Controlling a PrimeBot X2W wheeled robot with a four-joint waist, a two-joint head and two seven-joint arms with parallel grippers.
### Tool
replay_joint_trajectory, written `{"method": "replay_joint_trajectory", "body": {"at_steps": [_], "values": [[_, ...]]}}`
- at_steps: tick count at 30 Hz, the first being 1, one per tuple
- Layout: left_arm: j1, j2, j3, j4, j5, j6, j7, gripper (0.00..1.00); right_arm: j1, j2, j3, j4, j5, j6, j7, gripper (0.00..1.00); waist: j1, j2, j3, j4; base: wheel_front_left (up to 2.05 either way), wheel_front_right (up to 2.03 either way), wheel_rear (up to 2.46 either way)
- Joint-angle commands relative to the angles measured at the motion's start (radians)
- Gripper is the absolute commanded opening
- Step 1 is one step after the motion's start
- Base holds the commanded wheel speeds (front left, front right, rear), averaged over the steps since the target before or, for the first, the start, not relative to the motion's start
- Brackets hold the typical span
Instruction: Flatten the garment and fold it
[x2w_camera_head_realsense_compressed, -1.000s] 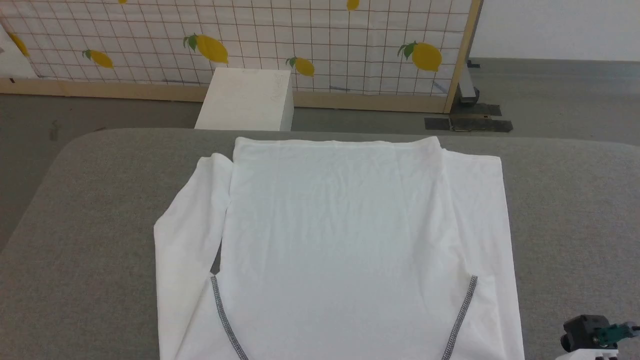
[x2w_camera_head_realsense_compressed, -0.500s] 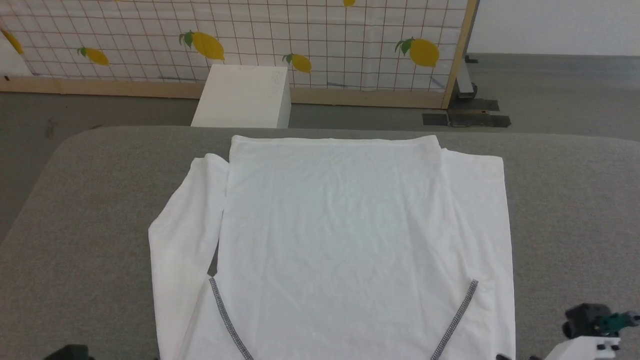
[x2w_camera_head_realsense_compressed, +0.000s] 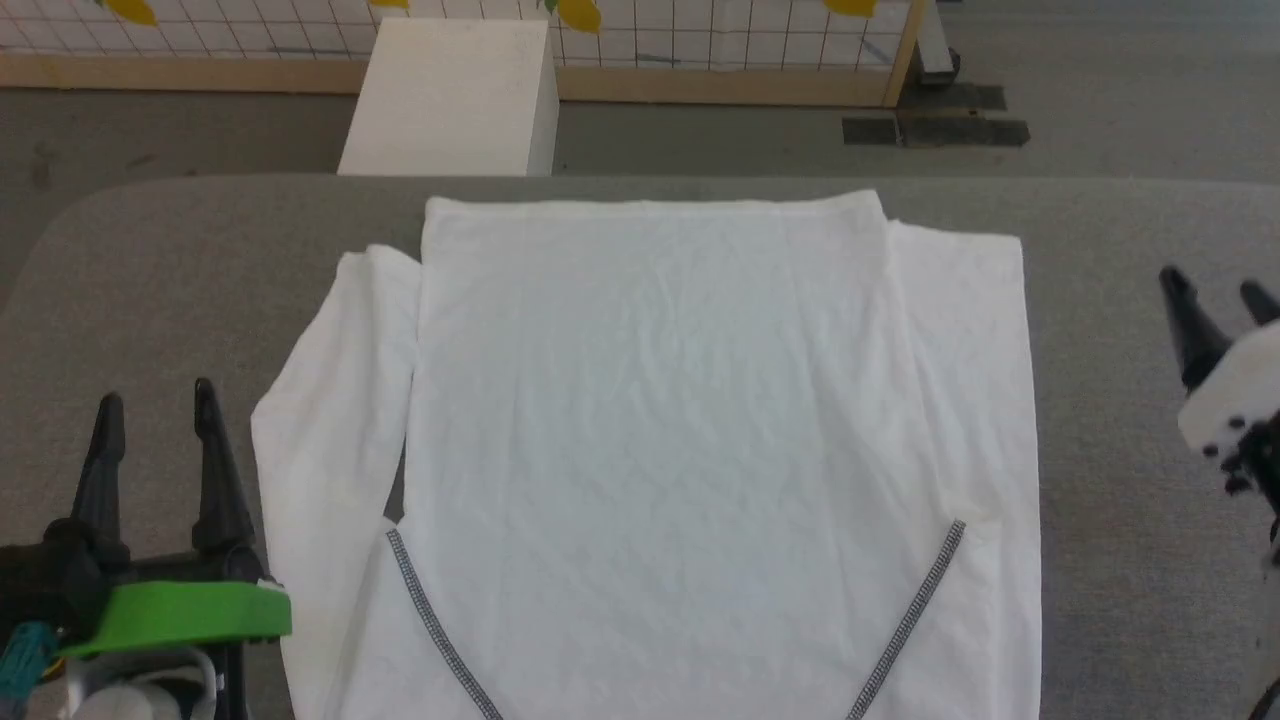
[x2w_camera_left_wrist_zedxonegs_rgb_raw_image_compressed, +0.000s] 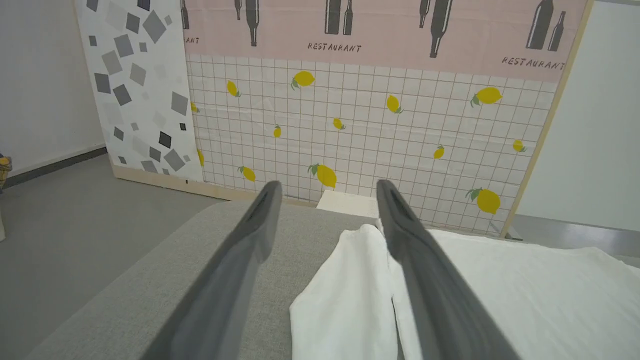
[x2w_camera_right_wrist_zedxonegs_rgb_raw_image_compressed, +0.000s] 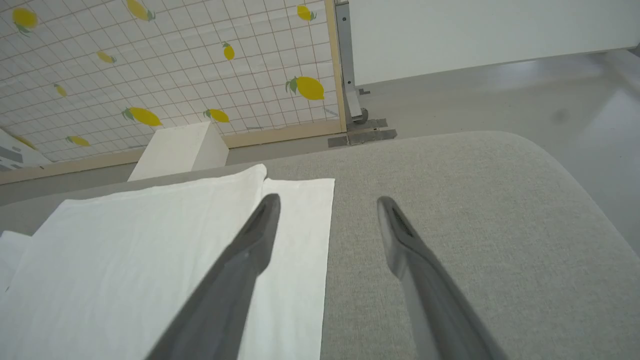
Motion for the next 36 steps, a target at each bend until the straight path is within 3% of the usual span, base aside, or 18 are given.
{"method": "replay_joint_trajectory", "body": {"at_steps": [1, 7, 11, 16, 25, 26, 27, 31, 36], "values": [[-0.042, 0.007, -0.007, -0.003, 0.045, -0.008, -0.011, 1.00, -0.073, -0.009, 0.004, 0.050, -0.030, -0.001, -0.006, 1.00, 0.0001, 0.0000, 0.111, -0.010, 0.00, 0.00, 0.00], [-0.130, -0.012, -0.010, -0.034, 0.150, -0.044, -0.015, 1.00, -0.376, -0.008, -0.014, 0.293, -0.166, -0.001, 0.032, 1.00, 0.0001, 0.0000, 0.261, 0.001, 0.00, 0.00, 0.00], [-0.184, -0.029, -0.017, -0.029, 0.181, -0.075, -0.015, 1.00, -0.493, -0.017, -0.006, 0.417, -0.284, -0.001, 0.079, 1.00, 0.0001, 0.0000, 0.339, 0.025, 0.00, 0.00, 0.00], [-0.233, -0.064, -0.008, -0.014, 0.190, -0.110, -0.015, 1.00, -0.591, -0.023, -0.014, 0.532, -0.421, -0.001, 0.161, 1.00, 0.0001, 0.0000, 0.419, 0.057, 0.00, 0.00, 0.00], [-0.246, -0.097, 0.011, 0.010, 0.216, -0.135, -0.016, 1.00, -0.636, -0.027, 0.004, 0.619, -0.467, -0.001, 0.164, 1.00, 0.0001, 0.0000, 0.460, 0.072, 0.00, 0.00, 0.00], [-0.244, -0.104, 0.017, 0.018, 0.219, -0.139, -0.016, 1.00, -0.635, -0.025, -0.007, 0.636, -0.441, -0.001, 0.165, 0.17, 0.0001, 0.0000, 0.450, 0.071, 0.00, 0.00, 0.00], [-0.243, -0.109, 0.021, 0.021, 0.221, -0.141, -0.016, 1.00, -0.636, -0.026, -0.010, 0.638, -0.423, -0.001, 0.160, 0.00, 0.0001, 0.0000, 0.443, 0.070, 0.00, 0.00, 0.00], [-0.243, -0.131, 0.035, 0.027, 0.223, -0.147, -0.016, 1.00, -0.624, -0.057, -0.031, 0.608, -0.330, -0.001, 0.092, 0.00, 0.0001, 0.0000, 0.394, 0.068, 0.00, 0.00, 0.00], [-0.217, -0.155, 0.057, 0.031, 0.226, -0.151, -0.016, 1.00, -0.518, -0.146, -0.089, 0.514, -0.205, -0.001, 0.024, 0.00, 0.0001, 0.0000, 0.294, 0.059, 0.00, 0.00, 0.00]]}}
